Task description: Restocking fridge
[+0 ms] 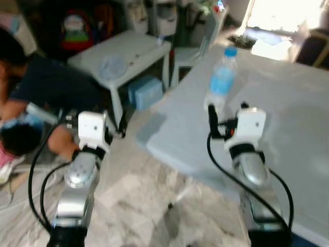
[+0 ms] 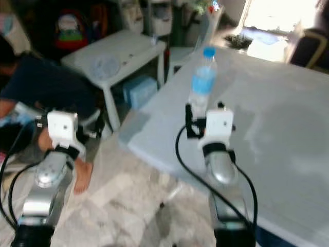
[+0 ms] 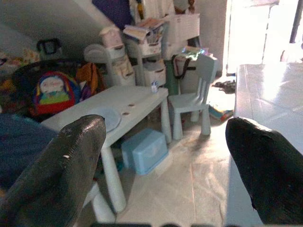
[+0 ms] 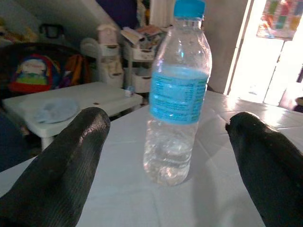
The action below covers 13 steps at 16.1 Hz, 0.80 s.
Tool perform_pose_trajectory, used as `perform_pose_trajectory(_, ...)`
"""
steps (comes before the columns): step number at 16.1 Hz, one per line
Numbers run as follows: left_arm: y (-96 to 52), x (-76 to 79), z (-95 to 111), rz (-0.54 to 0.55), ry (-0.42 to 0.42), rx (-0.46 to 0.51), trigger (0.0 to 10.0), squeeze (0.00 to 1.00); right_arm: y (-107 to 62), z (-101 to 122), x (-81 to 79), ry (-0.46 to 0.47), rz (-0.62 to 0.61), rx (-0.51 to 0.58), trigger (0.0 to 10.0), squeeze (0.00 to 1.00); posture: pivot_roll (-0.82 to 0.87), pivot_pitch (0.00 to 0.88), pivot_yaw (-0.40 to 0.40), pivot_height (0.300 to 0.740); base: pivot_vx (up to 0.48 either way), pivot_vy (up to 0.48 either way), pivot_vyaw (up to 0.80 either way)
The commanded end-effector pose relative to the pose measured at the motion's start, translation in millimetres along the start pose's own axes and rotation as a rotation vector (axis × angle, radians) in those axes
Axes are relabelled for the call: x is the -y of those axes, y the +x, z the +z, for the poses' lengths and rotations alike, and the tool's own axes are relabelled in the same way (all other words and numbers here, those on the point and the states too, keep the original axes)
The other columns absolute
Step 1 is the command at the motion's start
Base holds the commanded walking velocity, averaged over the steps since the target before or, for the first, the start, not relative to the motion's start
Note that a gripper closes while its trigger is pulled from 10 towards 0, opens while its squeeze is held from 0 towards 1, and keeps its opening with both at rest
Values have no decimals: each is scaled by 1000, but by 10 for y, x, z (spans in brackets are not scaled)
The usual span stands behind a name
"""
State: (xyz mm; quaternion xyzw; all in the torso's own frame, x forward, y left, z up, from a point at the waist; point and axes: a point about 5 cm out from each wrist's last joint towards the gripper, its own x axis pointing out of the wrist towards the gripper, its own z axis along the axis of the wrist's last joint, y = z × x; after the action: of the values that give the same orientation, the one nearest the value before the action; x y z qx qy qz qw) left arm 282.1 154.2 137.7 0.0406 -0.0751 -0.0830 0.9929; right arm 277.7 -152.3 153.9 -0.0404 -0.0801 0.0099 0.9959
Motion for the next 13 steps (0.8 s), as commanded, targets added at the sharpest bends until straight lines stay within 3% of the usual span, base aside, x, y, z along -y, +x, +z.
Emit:
perform_pose_trajectory(1, 13, 49, 33, -27, -4, 17, 10000, 0, 2, -4, 53, -9, -19, -3, 10000, 0, 10, 50, 22, 740, 0, 0, 0)
perform_pose_trajectory(3, 16, 59, 41, -30, -5, 21, 10000, 0, 43, 37, 29, -17, 6, 22, 10000, 0, 16, 54, 25, 740, 0, 0, 0)
perform_pose_trajectory(6, 15, 80, 67, -43, -7, 26, 10000, 0, 233, 148, 61, -43, 35, 75, 10000, 0, 33, 69, 30, 740, 0, 0, 0)
perform_pose_trajectory(10, -19, 9, 89, -3, 15, 2, 10000, 0, 577, 345, 287, -99, -48, 140, 10000, 0, 73, 95, 35, 740, 0, 0, 0)
perform_pose_trajectory(13, -66, -13, 107, -18, 23, -2, 10000, 0, 677, 423, 383, -123, -90, 177, 10000, 0, 92, 110, 48, 740, 0, 0, 0)
